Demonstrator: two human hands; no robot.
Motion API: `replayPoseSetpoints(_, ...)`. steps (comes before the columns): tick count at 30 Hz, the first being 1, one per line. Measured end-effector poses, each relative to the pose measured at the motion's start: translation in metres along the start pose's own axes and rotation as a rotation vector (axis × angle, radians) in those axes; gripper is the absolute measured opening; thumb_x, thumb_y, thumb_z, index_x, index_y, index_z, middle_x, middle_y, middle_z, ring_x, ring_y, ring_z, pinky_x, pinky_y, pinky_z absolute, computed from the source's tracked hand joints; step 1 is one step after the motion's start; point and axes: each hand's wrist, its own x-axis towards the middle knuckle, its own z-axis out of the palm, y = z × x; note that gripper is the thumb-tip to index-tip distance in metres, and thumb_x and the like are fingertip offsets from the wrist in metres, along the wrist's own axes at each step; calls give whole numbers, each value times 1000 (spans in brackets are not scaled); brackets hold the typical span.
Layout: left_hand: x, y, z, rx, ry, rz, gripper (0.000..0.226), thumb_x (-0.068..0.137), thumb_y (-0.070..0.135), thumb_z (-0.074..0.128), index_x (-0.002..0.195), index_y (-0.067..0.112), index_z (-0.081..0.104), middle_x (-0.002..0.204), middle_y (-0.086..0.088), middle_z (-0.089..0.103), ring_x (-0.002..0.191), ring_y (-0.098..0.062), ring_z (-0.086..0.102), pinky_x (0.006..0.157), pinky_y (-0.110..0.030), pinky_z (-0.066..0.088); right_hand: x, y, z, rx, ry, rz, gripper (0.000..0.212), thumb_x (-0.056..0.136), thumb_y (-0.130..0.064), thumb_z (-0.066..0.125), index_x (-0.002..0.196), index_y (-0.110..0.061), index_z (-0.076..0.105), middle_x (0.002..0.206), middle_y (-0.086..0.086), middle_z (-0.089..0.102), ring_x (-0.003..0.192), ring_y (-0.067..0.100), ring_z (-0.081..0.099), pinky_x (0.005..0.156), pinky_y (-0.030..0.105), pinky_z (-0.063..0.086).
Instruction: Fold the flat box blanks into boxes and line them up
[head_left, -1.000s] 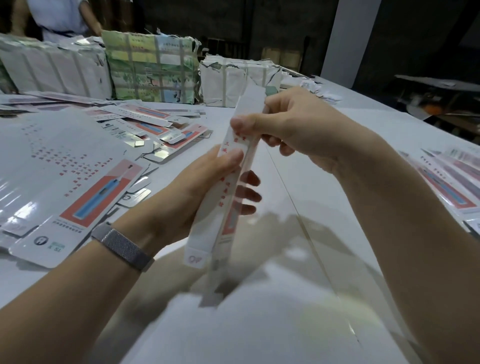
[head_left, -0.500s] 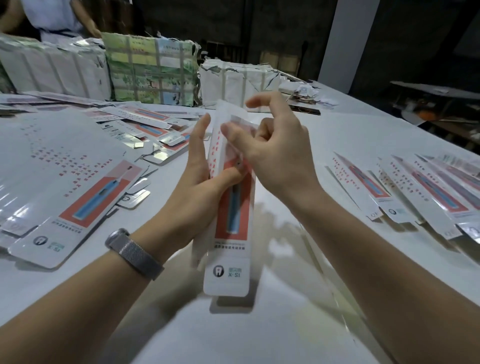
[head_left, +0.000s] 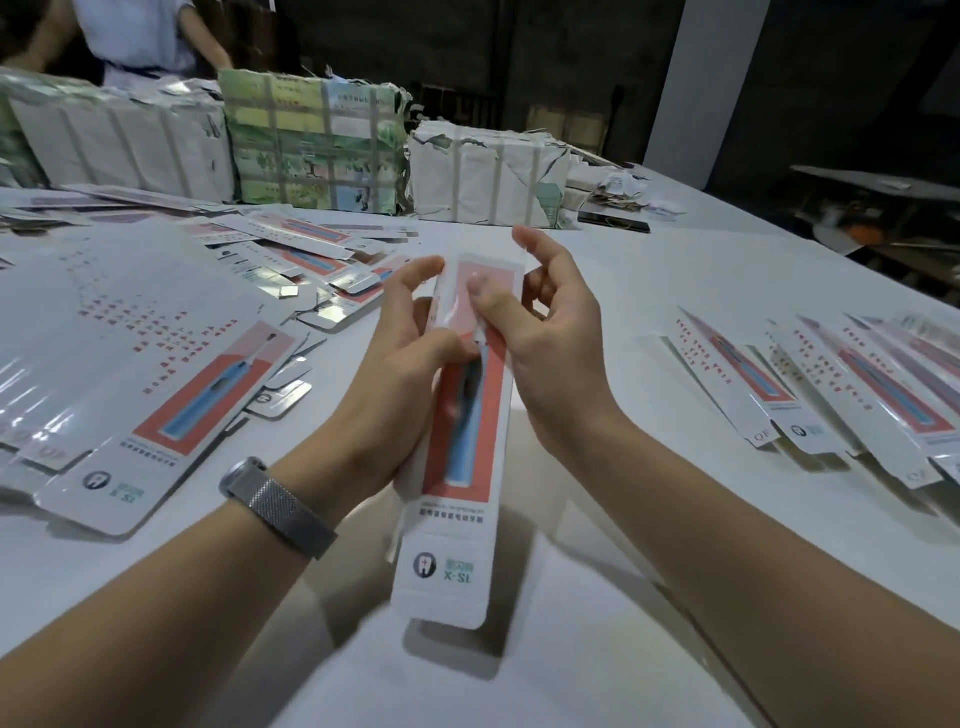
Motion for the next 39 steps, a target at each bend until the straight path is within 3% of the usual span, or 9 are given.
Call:
replayPoseSetpoints(6, -2, -5, 8, 34, 7, 34, 64, 87, 32, 62, 137, 45, 24, 108, 11, 74, 98, -12, 74, 76, -21, 57, -1, -4, -1, 38, -47, -20, 39, 91, -24, 66, 129, -29, 55, 69, -10, 52, 77, 17, 63, 77, 36, 60)
replayPoseSetpoints(9, -2, -4, 11, 28, -22, 73, 69, 95, 30, 57, 146, 45, 13, 114, 16, 73, 105, -9, 71, 81, -18, 55, 0, -5, -1, 40, -31, 6, 34, 98, -27, 58, 132, -30, 55, 81, 7, 46, 87, 41, 63, 90, 53, 55)
replayPoseSetpoints(12, -2, -5, 11, 13, -44, 94, 70, 98, 25, 53, 152, 38, 11, 120, 23, 70, 112, -5, 68, 85, -16, 54, -2, -4, 1, -8, 18, 6, 39, 100, -26, 56, 138, -29, 49, 80, 3, 44, 82, 28, 62, 89, 46, 56)
replayPoseSetpoints(14, -3, -5, 12, -16, -33, 105, 68, 98, 21, 52, 154, 35, 15, 120, 20, 70, 113, -7, 68, 85, -18, 54, -3, -4, 2, -13, 26, 1, 38, 99, -23, 58, 135, -29, 48, 80, 2, 43, 80, 18, 57, 88, 45, 56)
replayPoseSetpoints(20, -6, -5, 13, -35, 6, 125, 55, 98, 18, 54, 146, 27, 30, 114, 1, 73, 102, -22, 73, 79, -29, 59, -7, -2, 3, 92, -32, 47, 26, 88, -31, 60, 114, -32, 59, 80, -4, 54, 89, 36, 66, 86, 51, 57)
replayPoseSetpoints(24, -6, -5, 12, -23, 7, 132, 52, 95, 19, 56, 141, 25, 33, 107, -4, 71, 96, -19, 72, 77, -28, 58, -8, -2, 5, 136, -31, 72, 24, 85, -30, 58, 107, -27, 66, 121, 19, 55, 103, 39, 64, 93, 53, 54)
replayPoseSetpoints(30, -6, -3, 12, 2, -19, 130, 42, 91, 21, 58, 126, 37, 39, 104, -7, 70, 91, -18, 69, 78, -35, 59, -8, -4, 2, 198, -31, 105, 23, 84, -26, 54, 102, -14, 61, 123, 24, 58, 97, 28, 67, 89, 48, 57)
replayPoseSetpoints(37, -5, -1, 10, -42, -36, 65, 44, 89, 22, 60, 126, 38, 40, 107, -6, 72, 92, -18, 70, 80, -41, 59, -4, -1, -2, 188, -75, 10, 26, 88, -16, 55, 112, -25, 61, 100, -12, 65, 91, 9, 67, 88, 41, 59)
replayPoseSetpoints(39, -5, -1, 9, -37, -45, 50, 45, 90, 23, 60, 125, 41, 40, 108, -4, 72, 93, -21, 70, 82, -48, 60, -1, -1, -3, 236, -88, 8, 32, 87, -12, 56, 115, -26, 58, 103, -11, 65, 96, 12, 67, 89, 39, 58)
